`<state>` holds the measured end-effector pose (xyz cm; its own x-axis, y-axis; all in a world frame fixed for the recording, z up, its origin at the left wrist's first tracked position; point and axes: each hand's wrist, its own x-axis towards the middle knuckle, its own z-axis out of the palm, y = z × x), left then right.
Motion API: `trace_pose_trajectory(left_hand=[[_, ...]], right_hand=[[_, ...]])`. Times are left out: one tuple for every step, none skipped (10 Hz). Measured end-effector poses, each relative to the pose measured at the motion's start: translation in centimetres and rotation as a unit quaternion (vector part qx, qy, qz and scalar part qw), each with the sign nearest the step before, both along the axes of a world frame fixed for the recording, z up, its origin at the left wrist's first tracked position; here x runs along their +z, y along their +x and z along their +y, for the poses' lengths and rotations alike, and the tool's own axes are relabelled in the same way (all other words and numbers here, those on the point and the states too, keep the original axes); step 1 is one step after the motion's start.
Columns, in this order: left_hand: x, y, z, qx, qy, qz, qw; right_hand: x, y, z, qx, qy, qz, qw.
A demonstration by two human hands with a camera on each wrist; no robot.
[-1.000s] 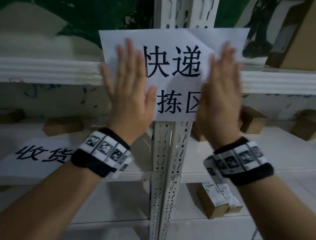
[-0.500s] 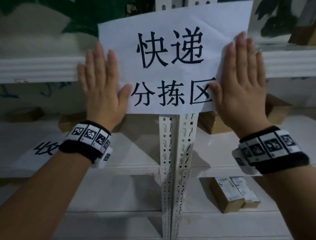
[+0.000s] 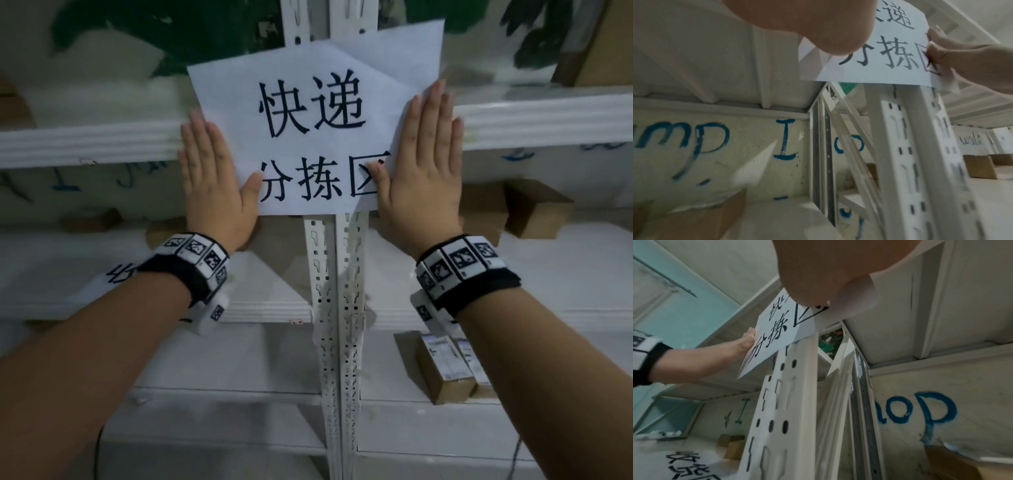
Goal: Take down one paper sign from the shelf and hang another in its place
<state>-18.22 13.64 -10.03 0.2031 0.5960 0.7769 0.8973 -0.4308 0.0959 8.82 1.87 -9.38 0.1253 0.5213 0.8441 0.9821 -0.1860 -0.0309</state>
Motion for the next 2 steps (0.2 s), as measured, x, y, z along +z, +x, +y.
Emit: trace_pose_trajectory(left_hand=[[0.8,-0.3,-2.2,-0.009,-0.068,-0.008,0.998],[1.2,-0.2,-5.6,-0.025,-0.135,0.017,0.990]], right_hand=[[0.7,-1.4,-1.8,-0.019,-0.055,0.040,0.997],[1.2,-3.9,-3.7,-0.072,-0.139,0.097,0.983]])
